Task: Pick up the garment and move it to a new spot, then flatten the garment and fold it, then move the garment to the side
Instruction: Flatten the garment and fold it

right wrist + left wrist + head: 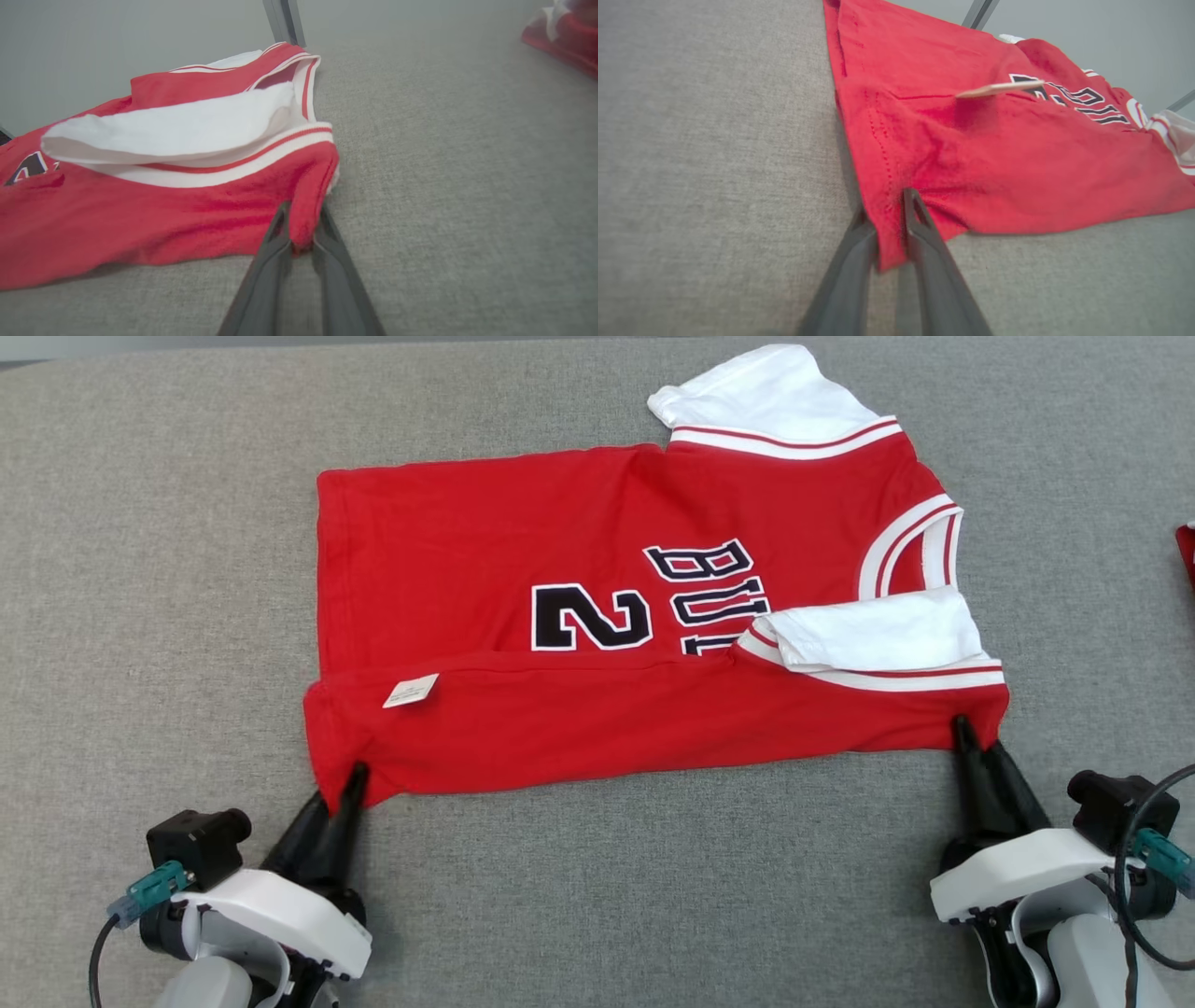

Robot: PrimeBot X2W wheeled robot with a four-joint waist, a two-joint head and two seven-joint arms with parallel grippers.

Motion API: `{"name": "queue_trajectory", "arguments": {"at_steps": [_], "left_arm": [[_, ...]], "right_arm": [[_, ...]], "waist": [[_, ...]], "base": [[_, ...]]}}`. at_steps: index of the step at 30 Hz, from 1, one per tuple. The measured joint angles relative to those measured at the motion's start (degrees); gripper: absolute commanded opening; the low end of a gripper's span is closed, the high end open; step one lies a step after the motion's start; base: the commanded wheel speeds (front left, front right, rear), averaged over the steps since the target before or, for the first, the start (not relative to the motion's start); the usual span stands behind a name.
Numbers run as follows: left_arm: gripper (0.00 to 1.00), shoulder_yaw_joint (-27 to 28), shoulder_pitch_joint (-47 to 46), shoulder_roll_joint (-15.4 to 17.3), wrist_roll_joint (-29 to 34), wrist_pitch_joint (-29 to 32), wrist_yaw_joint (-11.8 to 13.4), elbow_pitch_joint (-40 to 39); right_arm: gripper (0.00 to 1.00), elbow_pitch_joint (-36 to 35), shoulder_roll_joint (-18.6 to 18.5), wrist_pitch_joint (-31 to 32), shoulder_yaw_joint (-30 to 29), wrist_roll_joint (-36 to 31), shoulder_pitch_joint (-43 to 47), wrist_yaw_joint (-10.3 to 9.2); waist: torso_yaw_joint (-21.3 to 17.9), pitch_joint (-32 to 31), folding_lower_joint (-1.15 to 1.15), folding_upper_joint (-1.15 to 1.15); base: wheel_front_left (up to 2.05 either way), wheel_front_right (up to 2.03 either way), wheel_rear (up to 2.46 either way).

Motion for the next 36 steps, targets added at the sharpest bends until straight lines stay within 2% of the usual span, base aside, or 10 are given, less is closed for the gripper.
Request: {"name": "queue_trajectory", "arguments": {"at_steps": [4, 9, 18, 25, 26, 27, 28, 29, 36], "left_arm": [[0.0, -1.1, 0.3, 1.7, -0.3, 0.0, 0.0, 0.0], [0.0, -1.5, 3.1, 4.4, -0.3, 1.5, 0.1, -2.5], [0.0, -1.1, 13.2, 7.9, -0.8, 5.6, 4.4, -10.6], [0.0, -2.6, 19.3, 7.8, -2.1, 9.3, 6.6, -13.2], [0.0, -3.3, 19.6, 8.1, -1.2, 9.9, 7.1, -13.2], [0.1, -3.4, 19.7, 8.0, -1.1, 10.0, 7.3, -13.3], [0.45, -3.4, 19.7, 7.7, -1.3, 10.0, 7.6, -13.4], [1.0, -3.5, 19.7, 7.5, -1.0, 9.9, 8.2, -13.6], [1.0, 0.0, 18.8, 6.2, 0.0, 3.3, 11.7, -17.3]], "right_arm": [[0.0, 0.1, 0.0, -0.5, 0.0, 0.9, 0.8, 0.02], [0.0, -2.8, 0.2, -0.5, 0.1, 1.7, 6.4, 0.02], [0.0, -12.5, 0.3, 4.3, 0.1, 3.3, 21.4, 0.02], [0.0, -15.6, 0.3, 8.1, 1.0, 5.8, 27.5, 0.01], [0.34, -15.9, 0.3, 8.2, 1.0, 6.4, 27.6, 0.01], [1.0, -16.3, 0.3, 8.4, 1.0, 6.2, 27.6, 0.01], [1.0, -16.9, 0.3, 8.4, 0.8, 6.1, 27.6, 0.01], [1.0, -17.6, 0.3, 8.4, 0.6, 5.6, 27.6, 0.01], [1.0, -24.7, 0.3, 6.4, -3.1, 2.7, 25.4, 0.0]], "waist": [[0.3, -1.0, 0.0, 0.0], [0.6, -3.2, 0.0, 0.0], [0.6, -8.4, 0.0, 0.0], [0.0, -12.1, 0.0, 0.0], [-0.1, -12.4, 0.0, 0.0], [-0.3, -12.7, 0.0, 0.0], [-0.4, -12.9, 0.0, 0.0], [-0.4, -13.0, 0.0, 0.0], [-0.3, -13.3, 0.0, 0.0]], "base": [[0.0, 0.0, 0.0], [0.0, 0.0, 0.0], [0.0, 0.0, 0.0], [0.0, 0.0, 0.0], [0.0, 0.0, 0.0], [0.0, 0.0, 0.0], [0.0, 0.0, 0.0], [0.0, 0.0, 0.0], [0.0, 0.0, 0.0]]}}
